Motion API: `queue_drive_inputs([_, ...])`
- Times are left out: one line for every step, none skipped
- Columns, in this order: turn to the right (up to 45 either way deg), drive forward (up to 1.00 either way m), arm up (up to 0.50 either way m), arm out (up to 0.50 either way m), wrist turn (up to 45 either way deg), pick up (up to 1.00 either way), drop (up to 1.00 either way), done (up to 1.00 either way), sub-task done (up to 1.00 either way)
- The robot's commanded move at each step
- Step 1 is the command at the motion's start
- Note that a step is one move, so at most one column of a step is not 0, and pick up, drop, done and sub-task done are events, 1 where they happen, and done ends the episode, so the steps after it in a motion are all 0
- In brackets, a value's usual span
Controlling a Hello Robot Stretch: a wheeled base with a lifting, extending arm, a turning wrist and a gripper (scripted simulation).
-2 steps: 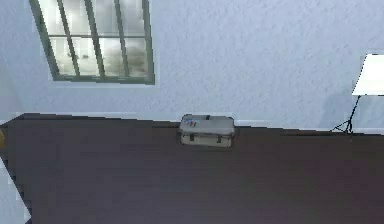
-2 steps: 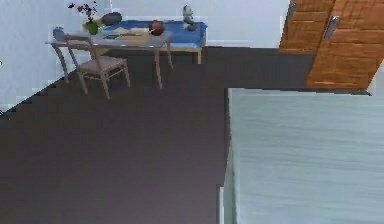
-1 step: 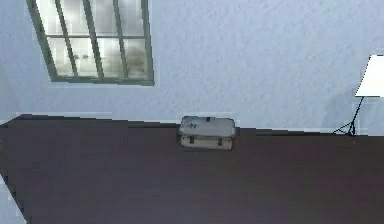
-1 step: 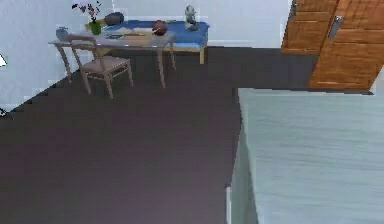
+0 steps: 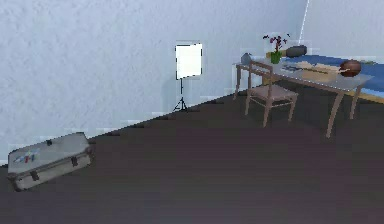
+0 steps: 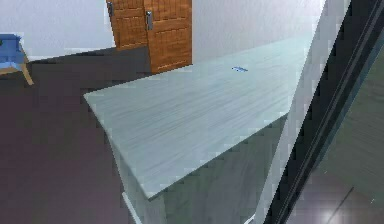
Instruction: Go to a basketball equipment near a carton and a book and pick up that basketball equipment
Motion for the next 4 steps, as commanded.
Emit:
queue_drive_inputs([3.0,0.00,0.00,0.00,0.0,0.00,0.00,0.00,0.00])
queue_drive_inputs([0.0,0.25,0.00,0.00,0.0,0.00,0.00,0.00,0.00])
queue_drive_inputs([42.0,0.00,0.00,0.00,0.0,0.00,0.00,0.00,0.00])
queue_drive_inputs([0.0,1.00,0.00,0.00,0.0,0.00,0.00,0.00,0.00])
